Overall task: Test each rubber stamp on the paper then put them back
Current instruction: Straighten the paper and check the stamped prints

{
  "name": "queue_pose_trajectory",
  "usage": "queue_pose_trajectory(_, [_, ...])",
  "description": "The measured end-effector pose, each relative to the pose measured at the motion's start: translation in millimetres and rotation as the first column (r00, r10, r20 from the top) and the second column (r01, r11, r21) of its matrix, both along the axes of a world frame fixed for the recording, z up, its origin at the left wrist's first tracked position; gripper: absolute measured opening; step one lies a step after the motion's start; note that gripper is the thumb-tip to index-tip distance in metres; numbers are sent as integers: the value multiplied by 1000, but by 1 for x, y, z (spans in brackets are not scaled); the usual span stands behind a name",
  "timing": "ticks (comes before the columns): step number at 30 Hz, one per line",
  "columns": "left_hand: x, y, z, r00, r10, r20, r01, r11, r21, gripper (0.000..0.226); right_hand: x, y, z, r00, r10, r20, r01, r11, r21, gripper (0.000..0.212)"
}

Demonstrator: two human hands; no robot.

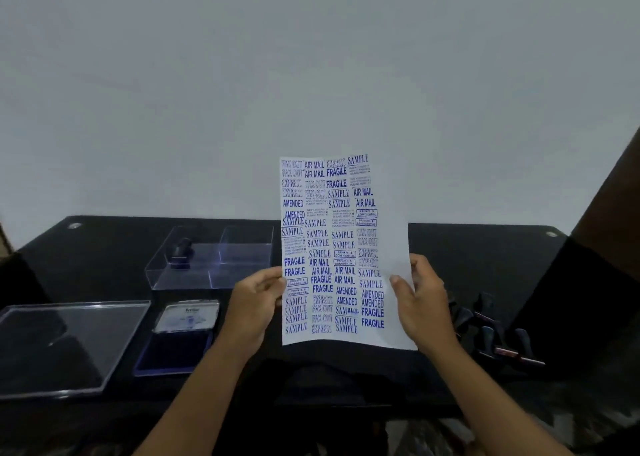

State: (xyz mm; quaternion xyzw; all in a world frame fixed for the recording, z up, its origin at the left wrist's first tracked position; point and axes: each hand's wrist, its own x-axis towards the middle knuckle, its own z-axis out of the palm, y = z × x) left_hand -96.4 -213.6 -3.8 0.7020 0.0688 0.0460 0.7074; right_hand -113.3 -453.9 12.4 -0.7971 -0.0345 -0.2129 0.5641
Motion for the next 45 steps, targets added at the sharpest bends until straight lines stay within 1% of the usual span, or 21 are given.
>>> queue_pose_trajectory(6, [-6, 17, 35, 986, 66, 153, -60, 997, -40, 21, 6, 16, 31, 997, 19, 78, -25, 997, 70, 30])
queue_pose_trajectory(11, [-11, 28, 52, 973, 96, 208, -82, 994, -73, 20, 4, 24, 44, 990, 60, 125, -74, 991, 110, 32])
queue_pose_trajectory(16, [-15, 27, 57, 971, 102, 217, -81, 991, -105, 19, 1, 26, 47, 991, 59, 123, -76, 988, 134, 32])
queue_pose_trajectory(27, [-16, 24, 62, 967, 74, 242, -50, 994, -102, 20, 1, 21, 49, 993, 37, 112, -52, 989, 137, 29])
queue_pose_trajectory(33, [-14, 26, 50, 980, 67, 188, -54, 996, -73, 19, 2, 19, 38, 998, 29, 55, -35, 993, 111, 28])
queue_pose_trajectory(36, [-12, 27, 33, 987, 57, 153, -58, 998, 1, 20, 1, 18, 22, 1000, 10, -16, -8, 996, 88, 27])
queue_pose_trajectory(40, [-13, 27, 2, 995, 80, 60, -90, 978, 189, 19, 2, 17, -5, 990, -40, -139, 40, 999, 0, 17])
queue_pose_trajectory(42, [-14, 27, -14, 996, 85, 40, -94, 944, 317, 20, 1, 16, -22, 977, -75, -202, 64, 996, -58, 14])
queue_pose_trajectory(45, [-13, 27, -38, 997, 65, 40, -76, 842, 534, 22, -2, 17, -48, 947, -121, -297, 93, 990, -108, 17])
